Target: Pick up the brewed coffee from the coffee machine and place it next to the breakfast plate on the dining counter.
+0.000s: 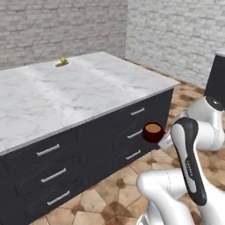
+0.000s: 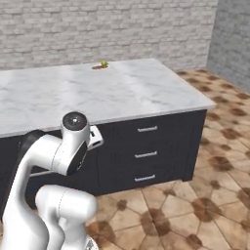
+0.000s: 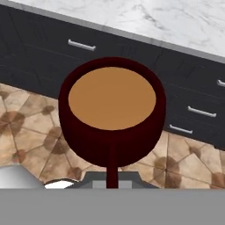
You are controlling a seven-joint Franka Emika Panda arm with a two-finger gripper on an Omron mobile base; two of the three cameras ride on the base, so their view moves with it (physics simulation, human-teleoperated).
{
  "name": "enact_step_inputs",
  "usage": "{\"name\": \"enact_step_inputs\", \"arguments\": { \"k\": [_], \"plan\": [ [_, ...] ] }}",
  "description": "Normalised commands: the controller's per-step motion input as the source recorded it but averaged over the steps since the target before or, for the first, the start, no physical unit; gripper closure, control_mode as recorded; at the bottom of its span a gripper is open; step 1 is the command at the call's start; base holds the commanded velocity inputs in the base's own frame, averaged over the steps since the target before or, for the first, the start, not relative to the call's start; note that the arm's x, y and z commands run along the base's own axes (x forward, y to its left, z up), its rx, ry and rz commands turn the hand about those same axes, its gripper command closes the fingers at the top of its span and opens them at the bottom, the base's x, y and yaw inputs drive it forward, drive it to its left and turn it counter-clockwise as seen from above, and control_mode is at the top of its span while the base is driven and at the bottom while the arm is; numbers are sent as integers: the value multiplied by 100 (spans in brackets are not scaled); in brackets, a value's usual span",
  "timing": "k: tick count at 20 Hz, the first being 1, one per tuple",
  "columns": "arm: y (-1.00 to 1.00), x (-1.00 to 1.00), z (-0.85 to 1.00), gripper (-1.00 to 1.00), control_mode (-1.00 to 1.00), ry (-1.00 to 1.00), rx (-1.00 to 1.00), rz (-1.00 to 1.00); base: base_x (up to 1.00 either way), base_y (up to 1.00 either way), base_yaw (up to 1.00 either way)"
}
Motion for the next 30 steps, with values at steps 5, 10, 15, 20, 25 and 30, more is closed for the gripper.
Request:
{"name": "enact_step_inputs", "arguments": {
  "k": [5, 10, 15, 20, 25, 30],
  "plan": [
    [0, 0, 0, 100, 100, 0, 0, 0, 12, -100, 12],
    [0, 0, 0, 100, 100, 0, 0, 0, 38, -100, 2],
    [0, 0, 0, 100, 100, 0, 0, 0, 71, -100, 0],
    [0, 0, 0, 100, 100, 0, 0, 0, 82, -100, 0],
    [0, 0, 0, 100, 100, 0, 0, 0, 96, -100, 1],
    [0, 0, 0, 100, 100, 0, 0, 0, 100, -100, 3]
  ]
}}
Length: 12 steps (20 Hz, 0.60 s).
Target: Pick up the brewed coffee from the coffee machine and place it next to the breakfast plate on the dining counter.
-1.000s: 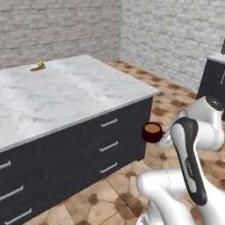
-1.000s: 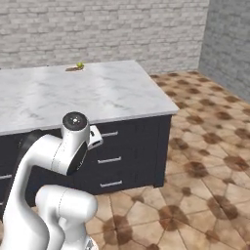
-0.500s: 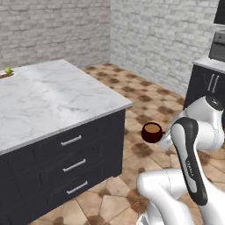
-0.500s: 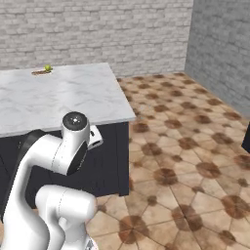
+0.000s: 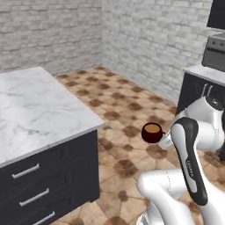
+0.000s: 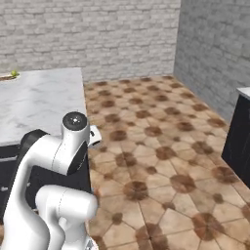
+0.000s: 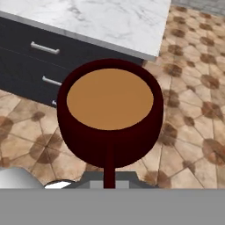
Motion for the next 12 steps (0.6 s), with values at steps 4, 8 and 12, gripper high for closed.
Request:
{"name": "enact_step_inputs", "arguments": {
  "k": [4, 8, 12],
  "plan": [
    [0, 0, 0, 100, 100, 0, 0, 0, 100, -96, 8],
    [0, 0, 0, 100, 100, 0, 0, 0, 100, -93, 12],
    [0, 0, 0, 100, 100, 0, 0, 0, 100, -78, 23]
  ]
}}
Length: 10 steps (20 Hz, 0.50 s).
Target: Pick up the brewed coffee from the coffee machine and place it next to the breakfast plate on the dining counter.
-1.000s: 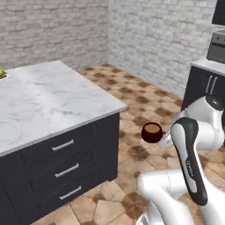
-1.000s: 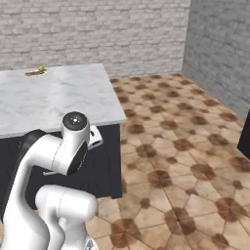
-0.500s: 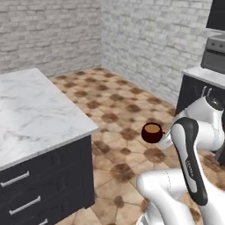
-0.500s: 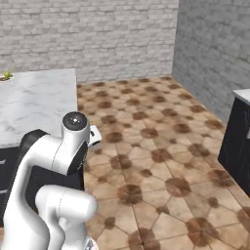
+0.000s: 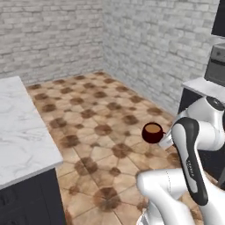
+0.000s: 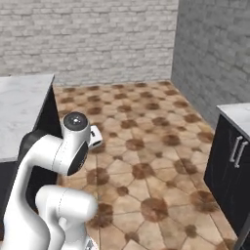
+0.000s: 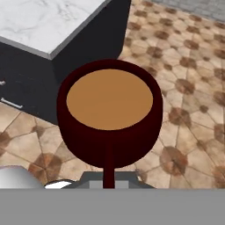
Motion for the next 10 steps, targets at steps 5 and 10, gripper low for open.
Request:
{"name": "enact_step_inputs", "arguments": {
  "k": [5, 10],
  "plan": [
    [0, 0, 0, 100, 100, 0, 0, 0, 100, -46, 32],
    [0, 0, 0, 100, 100, 0, 0, 0, 100, -26, 42]
  ]
}}
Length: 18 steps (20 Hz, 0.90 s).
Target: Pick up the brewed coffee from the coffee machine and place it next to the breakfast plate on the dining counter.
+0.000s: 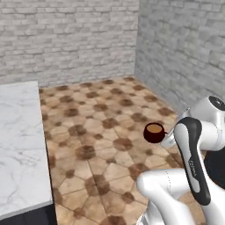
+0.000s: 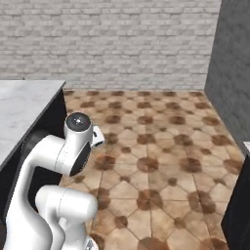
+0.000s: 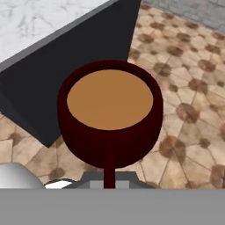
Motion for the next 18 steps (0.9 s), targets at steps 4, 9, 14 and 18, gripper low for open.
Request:
{"name": "enact_step_inputs", "arguments": {
  "k": [4, 9, 14, 18],
  "plan": [
    [0, 0, 0, 100, 100, 0, 0, 0, 100, -29, 47],
    [0, 0, 0, 100, 100, 0, 0, 0, 100, -38, 50],
    [0, 0, 0, 100, 100, 0, 0, 0, 100, -47, 50],
    [0, 0, 0, 100, 100, 0, 0, 0, 100, -73, 47]
  ]
}}
